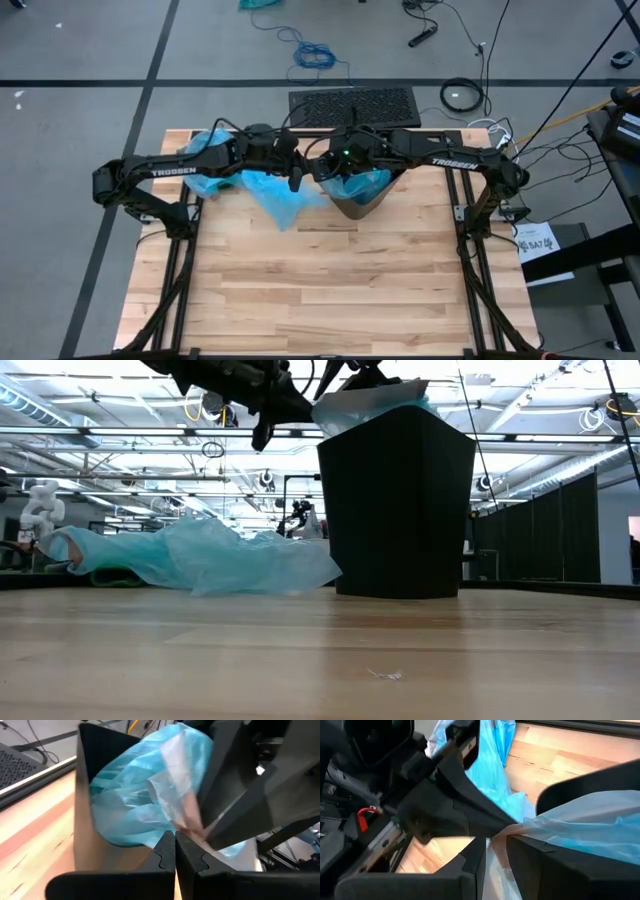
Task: Place trash/remove bag and relplace
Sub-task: Remove the blue trash bag from the trash bin
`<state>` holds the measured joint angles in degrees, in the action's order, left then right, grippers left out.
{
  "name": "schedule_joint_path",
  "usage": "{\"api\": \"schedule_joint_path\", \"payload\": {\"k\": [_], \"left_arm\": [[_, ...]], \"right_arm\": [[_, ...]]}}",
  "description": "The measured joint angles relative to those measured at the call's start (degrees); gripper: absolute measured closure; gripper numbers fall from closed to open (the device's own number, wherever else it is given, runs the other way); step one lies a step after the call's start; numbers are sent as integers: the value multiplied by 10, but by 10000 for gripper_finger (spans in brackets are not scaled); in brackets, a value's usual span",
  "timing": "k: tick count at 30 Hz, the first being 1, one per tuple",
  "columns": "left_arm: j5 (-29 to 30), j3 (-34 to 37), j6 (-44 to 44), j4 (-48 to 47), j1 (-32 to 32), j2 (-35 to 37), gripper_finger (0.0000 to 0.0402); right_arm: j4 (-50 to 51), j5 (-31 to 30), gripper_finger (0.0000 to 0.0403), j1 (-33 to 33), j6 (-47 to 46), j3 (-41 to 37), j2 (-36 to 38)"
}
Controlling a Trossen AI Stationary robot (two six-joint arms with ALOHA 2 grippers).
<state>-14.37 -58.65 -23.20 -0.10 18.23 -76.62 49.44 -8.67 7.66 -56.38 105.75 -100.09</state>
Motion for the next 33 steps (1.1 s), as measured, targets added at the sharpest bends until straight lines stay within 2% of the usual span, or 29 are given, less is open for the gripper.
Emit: {"api": "schedule_joint_path", "payload": {"k": [12, 17, 25, 33], "left_arm": [[0, 2, 1, -7, -14, 0, 401], [-5, 2, 2, -6, -14, 0, 401], [-4, 1, 1, -2, -13, 0, 401], [-1, 1, 1, 1, -13, 0, 401]], "right_arm": [[6, 17, 332, 2, -12, 0, -9], [37, 33, 332, 2, -24, 0, -9], [41, 14, 334, 2, -14, 0, -11], [39, 16, 394, 4, 11, 0, -13]]}}
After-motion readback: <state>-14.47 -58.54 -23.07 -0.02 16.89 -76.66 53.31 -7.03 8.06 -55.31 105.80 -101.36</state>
